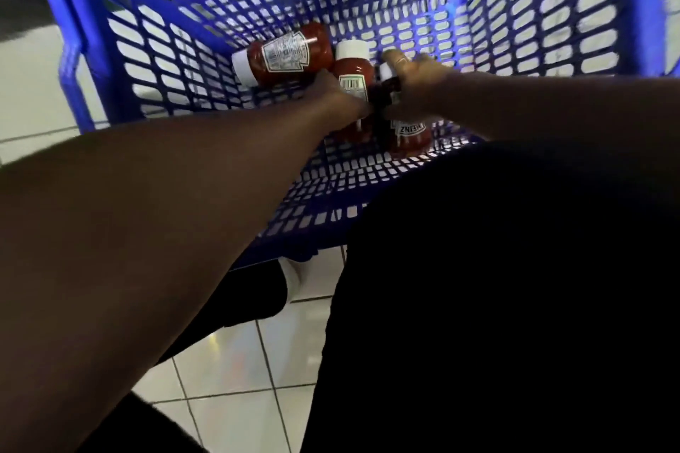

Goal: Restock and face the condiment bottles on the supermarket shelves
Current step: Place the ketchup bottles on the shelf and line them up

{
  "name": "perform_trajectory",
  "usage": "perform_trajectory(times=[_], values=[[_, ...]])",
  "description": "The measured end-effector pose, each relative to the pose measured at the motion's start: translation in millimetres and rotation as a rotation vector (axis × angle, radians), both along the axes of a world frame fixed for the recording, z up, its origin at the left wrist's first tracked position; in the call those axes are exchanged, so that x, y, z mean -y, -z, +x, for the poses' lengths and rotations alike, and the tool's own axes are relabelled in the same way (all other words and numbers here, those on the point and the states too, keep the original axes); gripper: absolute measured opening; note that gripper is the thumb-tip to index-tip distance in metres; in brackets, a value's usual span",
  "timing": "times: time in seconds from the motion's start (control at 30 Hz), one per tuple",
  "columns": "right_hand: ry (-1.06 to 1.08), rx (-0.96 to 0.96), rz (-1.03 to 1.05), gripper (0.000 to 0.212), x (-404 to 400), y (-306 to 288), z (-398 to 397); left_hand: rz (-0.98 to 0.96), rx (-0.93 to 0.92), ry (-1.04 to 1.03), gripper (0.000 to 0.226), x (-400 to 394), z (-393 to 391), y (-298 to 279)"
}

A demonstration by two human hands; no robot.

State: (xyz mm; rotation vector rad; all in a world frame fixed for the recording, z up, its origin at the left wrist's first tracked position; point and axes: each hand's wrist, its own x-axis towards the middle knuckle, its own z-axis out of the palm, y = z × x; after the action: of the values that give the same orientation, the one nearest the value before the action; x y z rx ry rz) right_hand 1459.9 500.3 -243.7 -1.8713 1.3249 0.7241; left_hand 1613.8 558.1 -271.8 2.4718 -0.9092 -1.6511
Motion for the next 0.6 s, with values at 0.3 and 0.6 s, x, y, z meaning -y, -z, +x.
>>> perform_trajectory(times=[0.3, 0.6], values=[[0.36, 0.185, -0.054, 0.086, 7.0, 23.5, -16.3, -0.057, 0.078, -0.115, 0.084, -0.8, -14.1, 4.8], [1.113, 0.892, 0.266, 0.063, 29.9, -147.9, -54.5, -0.17, -0.198, -0.315, 0.067, -15.4, -3.9, -166.1]])
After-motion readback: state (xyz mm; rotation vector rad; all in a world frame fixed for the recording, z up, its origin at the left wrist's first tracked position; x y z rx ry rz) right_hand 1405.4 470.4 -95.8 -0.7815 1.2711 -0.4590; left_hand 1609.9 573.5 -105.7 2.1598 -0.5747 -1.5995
